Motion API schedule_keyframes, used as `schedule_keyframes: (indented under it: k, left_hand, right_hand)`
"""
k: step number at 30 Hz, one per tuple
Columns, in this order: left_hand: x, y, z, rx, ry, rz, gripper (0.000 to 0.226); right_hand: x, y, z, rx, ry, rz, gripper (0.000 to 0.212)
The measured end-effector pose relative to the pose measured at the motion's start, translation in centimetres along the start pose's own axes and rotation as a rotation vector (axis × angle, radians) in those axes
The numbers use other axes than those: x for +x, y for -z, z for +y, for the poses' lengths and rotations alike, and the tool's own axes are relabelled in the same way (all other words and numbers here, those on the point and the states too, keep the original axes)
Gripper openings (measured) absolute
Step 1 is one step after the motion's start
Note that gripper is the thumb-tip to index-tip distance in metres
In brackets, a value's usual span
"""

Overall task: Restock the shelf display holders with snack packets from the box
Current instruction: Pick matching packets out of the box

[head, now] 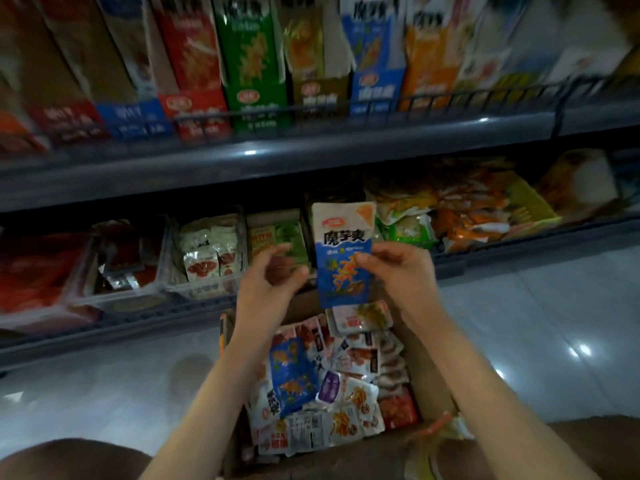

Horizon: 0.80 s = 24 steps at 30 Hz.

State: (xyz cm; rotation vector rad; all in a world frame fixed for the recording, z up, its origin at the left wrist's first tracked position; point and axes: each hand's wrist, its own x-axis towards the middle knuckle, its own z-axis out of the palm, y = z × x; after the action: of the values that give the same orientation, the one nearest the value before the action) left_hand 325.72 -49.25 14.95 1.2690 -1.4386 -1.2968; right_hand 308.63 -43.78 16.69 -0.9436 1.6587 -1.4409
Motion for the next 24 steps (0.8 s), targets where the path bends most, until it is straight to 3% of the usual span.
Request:
schedule_keyframes:
  k: [6,9,12,16,24]
  left_hand:
    - [4.4,0.1,9.5,0.177,-0.382,0.093,0.017]
    - [7.5,0.1,13.7,0.362,-0.651,0.237,0.013]
    - [11.8,-0.5,16.3,0.605,-0.810,0.365,0.015]
    - [16.5,-1.8,17.3,0.852,-0.855,0.390,0.023]
    - [19.2,-2.6,15.9,1.029,-0.781,0.267,0.040]
  right_hand:
    - [5.4,4.9,-10.5,0.215,0.204,0.293,0.016]
    - [9.4,5.6,-14.9,0.260,0.270,0.357,0.009]
    - [13.7,4.9,-17.8,0.196,0.295,0.349,0.019]
    - [17.9,3.9,-18.7,0.091,0.268,0.318,0.017]
    - [21.5,2.4,-18.0,0.002,0.264,0.266,0.006]
